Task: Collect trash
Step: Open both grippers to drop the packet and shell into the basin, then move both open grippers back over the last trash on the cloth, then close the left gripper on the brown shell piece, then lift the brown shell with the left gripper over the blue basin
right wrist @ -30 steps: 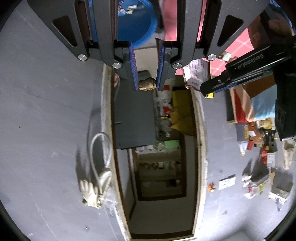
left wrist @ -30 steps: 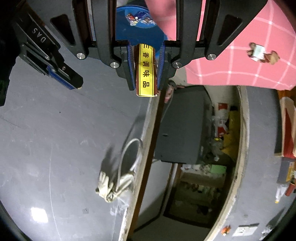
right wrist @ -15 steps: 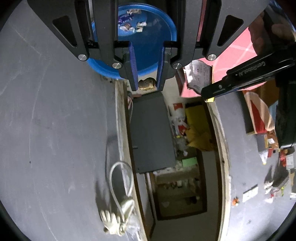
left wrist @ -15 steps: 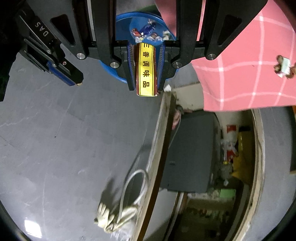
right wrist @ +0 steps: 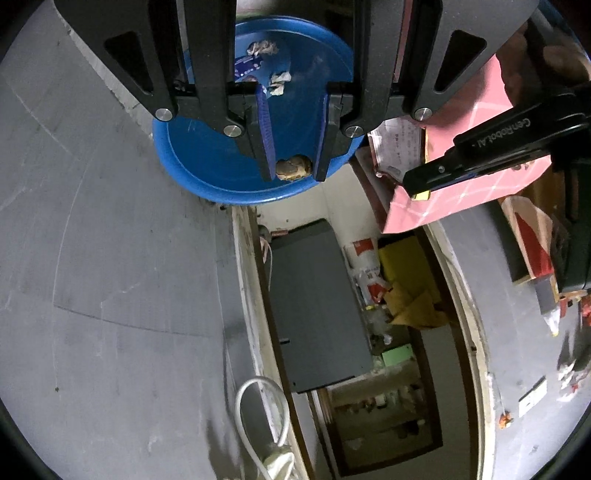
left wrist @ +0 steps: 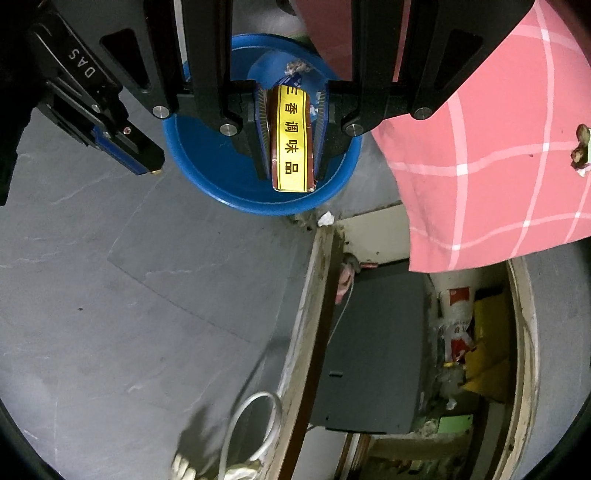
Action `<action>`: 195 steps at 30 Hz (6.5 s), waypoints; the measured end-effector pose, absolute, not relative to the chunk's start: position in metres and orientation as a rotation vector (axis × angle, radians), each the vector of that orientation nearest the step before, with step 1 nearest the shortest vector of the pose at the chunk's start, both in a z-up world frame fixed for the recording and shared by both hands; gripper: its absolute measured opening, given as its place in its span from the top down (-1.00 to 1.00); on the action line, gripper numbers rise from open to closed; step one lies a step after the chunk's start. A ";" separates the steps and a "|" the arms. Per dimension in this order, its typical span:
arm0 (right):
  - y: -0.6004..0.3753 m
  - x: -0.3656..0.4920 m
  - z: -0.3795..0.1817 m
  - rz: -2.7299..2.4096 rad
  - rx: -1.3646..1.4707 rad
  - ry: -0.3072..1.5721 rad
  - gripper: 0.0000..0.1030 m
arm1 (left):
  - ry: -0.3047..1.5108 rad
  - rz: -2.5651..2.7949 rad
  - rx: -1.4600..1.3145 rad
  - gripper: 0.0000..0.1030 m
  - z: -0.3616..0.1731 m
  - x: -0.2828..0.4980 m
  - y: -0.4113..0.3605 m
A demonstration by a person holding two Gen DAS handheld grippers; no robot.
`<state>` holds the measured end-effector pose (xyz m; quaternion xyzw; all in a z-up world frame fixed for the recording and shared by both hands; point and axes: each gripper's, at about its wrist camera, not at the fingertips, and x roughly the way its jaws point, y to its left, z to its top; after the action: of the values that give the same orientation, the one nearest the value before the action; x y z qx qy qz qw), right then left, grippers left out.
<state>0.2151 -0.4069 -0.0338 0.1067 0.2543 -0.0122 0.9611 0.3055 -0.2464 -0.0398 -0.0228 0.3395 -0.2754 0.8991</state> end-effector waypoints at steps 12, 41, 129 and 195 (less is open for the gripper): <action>-0.407 0.218 -0.031 -0.050 0.230 0.524 0.29 | 0.716 -0.577 -0.055 0.59 -0.036 0.302 -0.242; -0.315 0.158 0.067 0.117 0.184 0.230 -1.00 | 0.333 -0.352 -0.126 -0.87 0.070 0.193 -0.077; -0.074 0.336 -0.071 0.538 -0.193 0.869 0.60 | 0.878 -0.201 -0.235 0.80 -0.064 0.336 0.078; -0.363 0.154 0.051 0.069 0.114 0.234 0.65 | 0.384 -0.589 -0.051 0.90 0.063 0.206 -0.199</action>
<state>0.1545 -0.3628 0.0510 0.0569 0.1166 0.0344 0.9910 0.2056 -0.1988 0.0630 -0.0248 0.1878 -0.2886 0.9385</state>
